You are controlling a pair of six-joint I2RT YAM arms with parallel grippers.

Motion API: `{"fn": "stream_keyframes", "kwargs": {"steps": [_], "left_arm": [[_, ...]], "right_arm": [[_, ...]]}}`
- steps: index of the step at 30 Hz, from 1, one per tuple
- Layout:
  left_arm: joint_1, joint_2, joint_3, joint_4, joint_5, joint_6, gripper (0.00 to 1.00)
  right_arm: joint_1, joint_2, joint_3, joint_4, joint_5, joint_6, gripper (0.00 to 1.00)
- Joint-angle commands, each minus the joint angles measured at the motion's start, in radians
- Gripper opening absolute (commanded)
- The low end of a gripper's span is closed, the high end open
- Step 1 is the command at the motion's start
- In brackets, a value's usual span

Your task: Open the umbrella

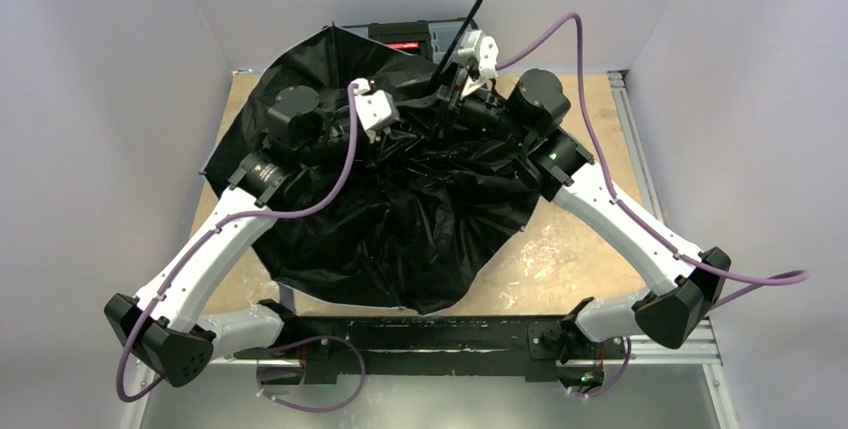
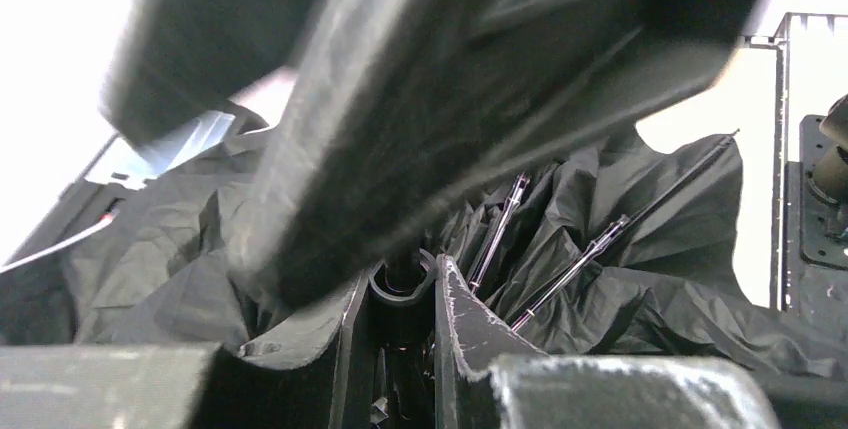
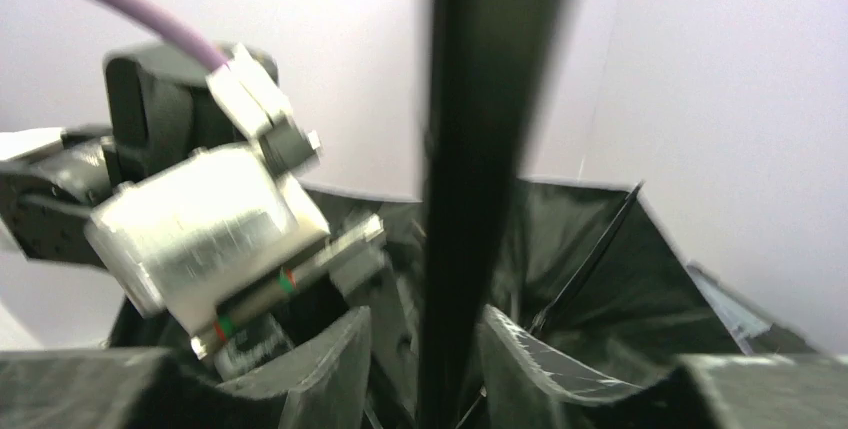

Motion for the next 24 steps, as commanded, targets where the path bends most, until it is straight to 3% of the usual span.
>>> {"fn": "stream_keyframes", "kwargs": {"steps": [1, 4, 7, 12, 15, 17, 24], "left_arm": [[0.014, -0.032, -0.046, 0.1, 0.044, -0.058, 0.0], [0.02, -0.031, -0.052, 0.129, 0.069, -0.084, 0.0], [0.023, -0.028, -0.058, 0.152, 0.075, -0.097, 0.0], [0.045, -0.022, -0.07, 0.162, 0.083, -0.116, 0.0], [0.047, -0.019, -0.085, 0.147, 0.09, -0.087, 0.0], [0.049, -0.011, -0.085, 0.122, 0.098, -0.062, 0.0], [0.068, 0.01, -0.186, 0.07, 0.063, 0.057, 0.0]], "right_arm": [[0.002, -0.021, 0.048, 0.173, 0.077, 0.052, 0.53], [-0.003, -0.032, 0.046, 0.256, 0.132, 0.092, 0.66], [-0.008, -0.036, 0.052, 0.31, 0.219, 0.122, 0.64], [-0.019, -0.037, 0.073, 0.364, 0.311, 0.132, 0.43], [-0.023, -0.019, 0.108, 0.368, 0.292, 0.13, 0.24], [-0.024, -0.008, 0.144, 0.366, 0.268, 0.129, 0.0], [-0.027, 0.02, 0.276, 0.351, 0.222, 0.144, 0.0]]}}
